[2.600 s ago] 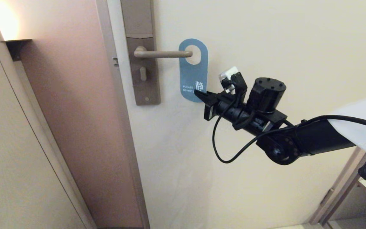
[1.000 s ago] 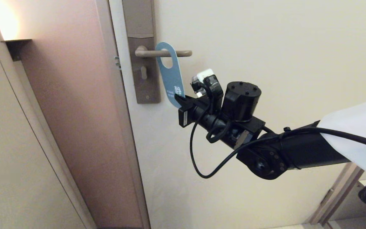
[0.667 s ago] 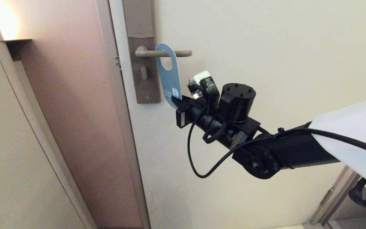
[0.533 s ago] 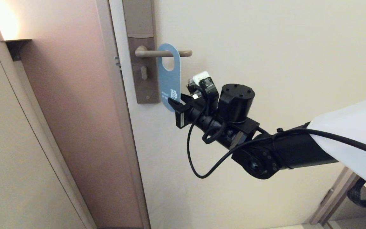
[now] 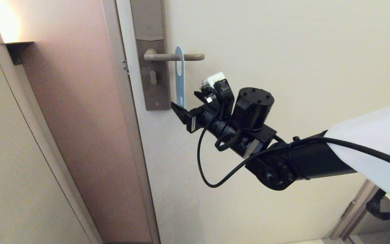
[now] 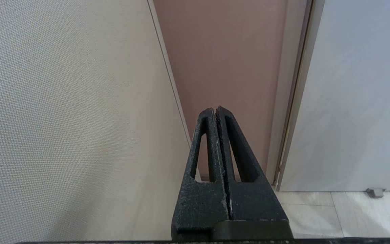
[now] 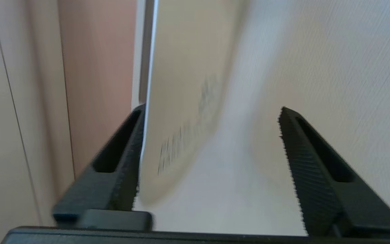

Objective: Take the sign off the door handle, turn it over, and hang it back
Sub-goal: Hang the sign back with the other side facing out

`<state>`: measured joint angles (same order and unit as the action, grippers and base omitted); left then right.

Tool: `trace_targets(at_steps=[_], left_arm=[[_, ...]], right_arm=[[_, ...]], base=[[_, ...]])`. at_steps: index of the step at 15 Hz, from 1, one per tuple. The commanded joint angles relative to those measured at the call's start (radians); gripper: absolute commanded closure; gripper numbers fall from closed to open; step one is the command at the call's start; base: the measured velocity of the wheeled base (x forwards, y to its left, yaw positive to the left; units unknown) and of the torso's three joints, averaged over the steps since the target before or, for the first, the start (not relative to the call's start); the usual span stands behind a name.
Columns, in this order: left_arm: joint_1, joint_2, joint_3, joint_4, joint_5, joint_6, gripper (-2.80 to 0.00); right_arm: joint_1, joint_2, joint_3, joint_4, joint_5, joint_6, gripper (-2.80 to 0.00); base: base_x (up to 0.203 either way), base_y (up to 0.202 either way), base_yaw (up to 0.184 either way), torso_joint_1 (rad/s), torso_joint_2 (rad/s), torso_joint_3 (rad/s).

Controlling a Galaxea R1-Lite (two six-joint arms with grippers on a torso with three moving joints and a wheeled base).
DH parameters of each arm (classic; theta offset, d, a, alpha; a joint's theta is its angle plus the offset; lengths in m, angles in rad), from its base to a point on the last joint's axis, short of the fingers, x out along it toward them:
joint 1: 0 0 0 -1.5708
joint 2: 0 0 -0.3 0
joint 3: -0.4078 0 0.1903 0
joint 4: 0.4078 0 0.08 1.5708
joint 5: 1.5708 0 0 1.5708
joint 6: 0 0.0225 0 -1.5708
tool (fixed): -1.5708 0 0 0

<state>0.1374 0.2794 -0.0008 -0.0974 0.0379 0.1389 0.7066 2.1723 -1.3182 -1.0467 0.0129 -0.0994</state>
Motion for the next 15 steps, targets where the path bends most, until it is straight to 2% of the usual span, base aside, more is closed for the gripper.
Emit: trace_targets(at_steps=[1,15], left_arm=[[0.001,0.001,0.0,-0.001,0.0,0.001,0.0],[0.001,0.001,0.0,-0.001,0.001,-0.001,0.0]], right_arm=[[0.001,0.017,-0.004,-0.059,0.012,-0.003,-2.8],[-0.003,-0.101,-0.001,-0.073,0.025,-0.016,-2.8]], base=[[0.0,0.0,0.0,0.0,0.0,0.0],[0.0,0.0,0.0,0.0,0.0,0.0]])
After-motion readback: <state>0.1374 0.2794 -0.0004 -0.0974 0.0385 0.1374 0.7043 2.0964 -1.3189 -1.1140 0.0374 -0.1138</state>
